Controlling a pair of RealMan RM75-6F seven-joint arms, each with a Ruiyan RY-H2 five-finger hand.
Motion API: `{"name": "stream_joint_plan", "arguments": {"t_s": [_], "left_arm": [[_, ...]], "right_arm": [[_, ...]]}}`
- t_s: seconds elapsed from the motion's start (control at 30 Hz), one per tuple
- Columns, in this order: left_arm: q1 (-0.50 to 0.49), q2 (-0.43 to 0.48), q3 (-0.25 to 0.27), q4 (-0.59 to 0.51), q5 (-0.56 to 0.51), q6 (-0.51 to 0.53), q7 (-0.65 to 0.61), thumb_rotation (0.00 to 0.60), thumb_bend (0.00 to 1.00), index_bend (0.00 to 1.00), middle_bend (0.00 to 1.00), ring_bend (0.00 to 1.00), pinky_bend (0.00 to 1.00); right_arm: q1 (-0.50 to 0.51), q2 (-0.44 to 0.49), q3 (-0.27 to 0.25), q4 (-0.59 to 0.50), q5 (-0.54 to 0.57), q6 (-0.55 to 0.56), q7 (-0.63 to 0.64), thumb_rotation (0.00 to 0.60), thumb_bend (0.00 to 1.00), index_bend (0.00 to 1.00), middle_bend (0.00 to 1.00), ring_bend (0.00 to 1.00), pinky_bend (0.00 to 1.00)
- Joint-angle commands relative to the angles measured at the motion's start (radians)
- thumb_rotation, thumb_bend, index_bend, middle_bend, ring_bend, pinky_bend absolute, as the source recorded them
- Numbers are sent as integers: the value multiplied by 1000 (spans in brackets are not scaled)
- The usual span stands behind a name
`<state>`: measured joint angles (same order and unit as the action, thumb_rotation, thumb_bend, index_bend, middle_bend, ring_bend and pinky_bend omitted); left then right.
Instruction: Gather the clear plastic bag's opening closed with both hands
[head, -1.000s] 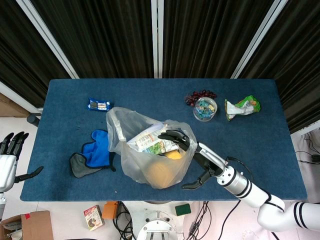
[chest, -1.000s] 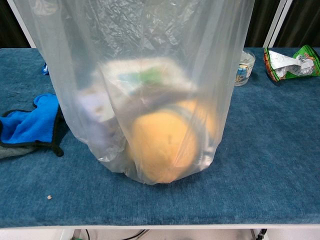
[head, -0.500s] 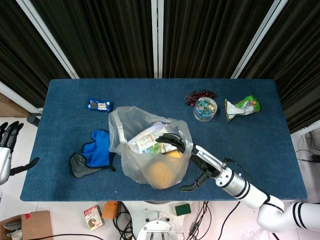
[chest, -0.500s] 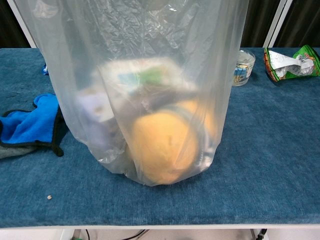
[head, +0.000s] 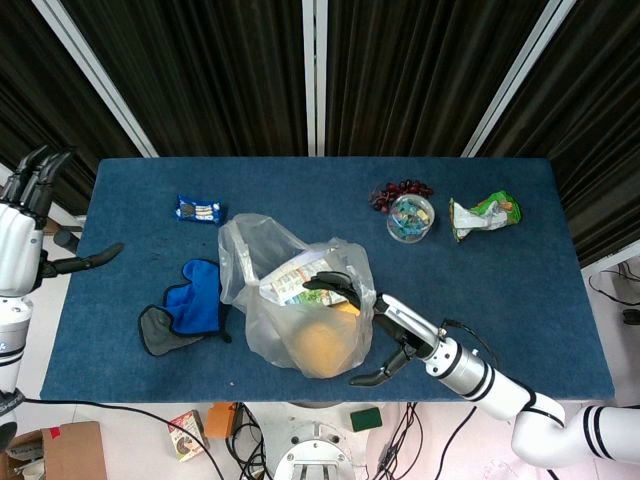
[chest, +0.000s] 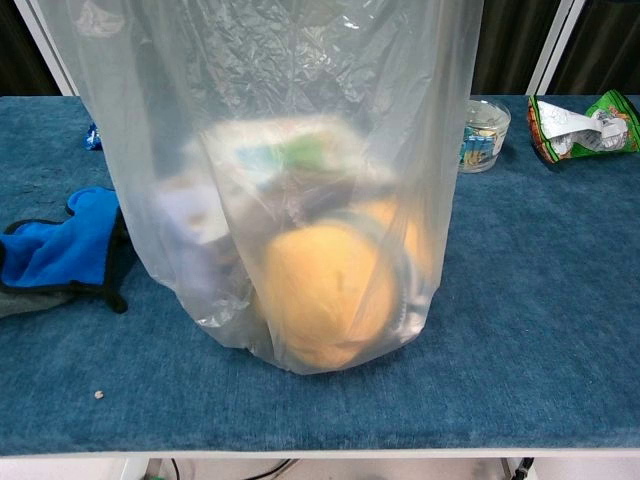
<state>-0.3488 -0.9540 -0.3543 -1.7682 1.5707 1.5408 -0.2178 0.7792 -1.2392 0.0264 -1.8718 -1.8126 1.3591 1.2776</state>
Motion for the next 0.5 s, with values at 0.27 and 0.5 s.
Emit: {"name": "stream_joint_plan", "arguments": {"t_s": [0.27, 0.5], "left_arm": [[-120, -5, -24, -139, 10, -114, 65, 261, 22, 44, 136, 60, 143], [-181, -43, -32, -136, -20, -159, 161, 260, 17, 42, 136, 60, 144]], "right_arm": [[17, -13, 14, -4, 12, -25, -19, 568, 103, 0, 71, 0, 0], [18, -19, 19, 7, 26, -28, -10, 570, 103, 0, 69, 0, 0]]}}
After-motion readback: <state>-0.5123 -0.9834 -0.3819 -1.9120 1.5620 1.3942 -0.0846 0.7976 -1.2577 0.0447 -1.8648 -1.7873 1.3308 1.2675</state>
